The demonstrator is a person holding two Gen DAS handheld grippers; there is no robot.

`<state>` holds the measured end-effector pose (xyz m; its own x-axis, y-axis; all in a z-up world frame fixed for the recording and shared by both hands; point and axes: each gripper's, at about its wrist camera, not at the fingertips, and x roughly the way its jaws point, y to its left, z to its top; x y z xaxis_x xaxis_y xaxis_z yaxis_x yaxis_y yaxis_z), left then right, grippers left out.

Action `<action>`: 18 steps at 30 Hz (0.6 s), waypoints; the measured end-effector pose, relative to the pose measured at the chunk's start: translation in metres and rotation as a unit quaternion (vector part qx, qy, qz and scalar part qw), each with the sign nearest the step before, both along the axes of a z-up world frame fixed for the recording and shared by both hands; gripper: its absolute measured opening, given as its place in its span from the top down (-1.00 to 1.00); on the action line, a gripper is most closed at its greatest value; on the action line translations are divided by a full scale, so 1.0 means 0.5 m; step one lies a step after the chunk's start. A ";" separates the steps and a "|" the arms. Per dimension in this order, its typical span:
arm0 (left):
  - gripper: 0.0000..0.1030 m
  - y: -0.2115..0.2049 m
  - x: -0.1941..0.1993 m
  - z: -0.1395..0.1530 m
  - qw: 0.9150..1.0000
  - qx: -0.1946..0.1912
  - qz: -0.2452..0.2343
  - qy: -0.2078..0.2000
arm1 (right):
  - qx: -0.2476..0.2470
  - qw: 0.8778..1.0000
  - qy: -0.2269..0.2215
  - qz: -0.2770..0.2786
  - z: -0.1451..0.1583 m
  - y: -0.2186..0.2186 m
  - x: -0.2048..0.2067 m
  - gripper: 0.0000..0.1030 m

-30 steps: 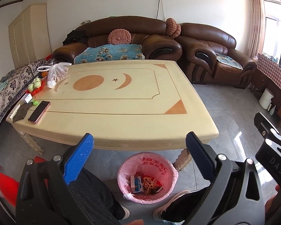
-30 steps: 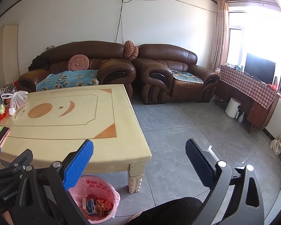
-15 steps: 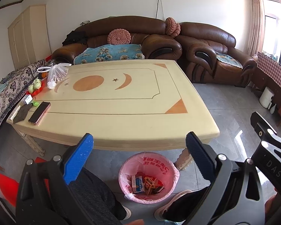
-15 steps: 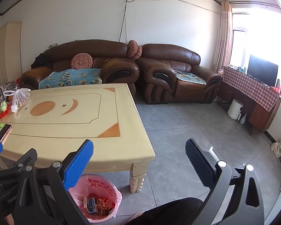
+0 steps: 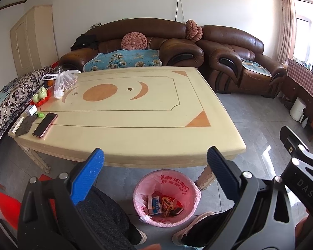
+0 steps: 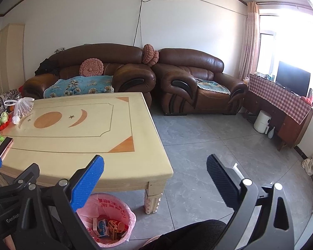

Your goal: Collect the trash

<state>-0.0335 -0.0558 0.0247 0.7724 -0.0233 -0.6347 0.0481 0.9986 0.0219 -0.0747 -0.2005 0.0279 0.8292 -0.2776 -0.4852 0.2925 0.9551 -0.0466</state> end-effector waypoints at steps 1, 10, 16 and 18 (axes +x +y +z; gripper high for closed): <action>-0.87 0.000 0.000 0.000 1.000 0.000 -0.001 0.000 | 0.000 1.000 0.000 0.000 0.000 -0.001 0.001 -0.87; -0.87 0.002 0.001 -0.001 1.000 -0.001 -0.001 -0.001 | 0.001 1.000 0.002 0.001 -0.004 0.000 0.005 -0.87; -0.87 0.003 0.002 0.000 1.000 0.001 0.001 -0.002 | 0.000 1.000 0.002 0.001 -0.004 0.000 0.006 -0.87; -0.87 0.005 0.004 0.001 1.000 0.000 0.001 -0.002 | 0.000 1.000 0.001 0.000 -0.003 0.000 0.005 -0.87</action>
<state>-0.0317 -0.0533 0.0250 0.7745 -0.0215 -0.6322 0.0457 0.9987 0.0220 -0.0721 -0.2003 0.0262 0.8281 -0.2770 -0.4873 0.2917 0.9553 -0.0473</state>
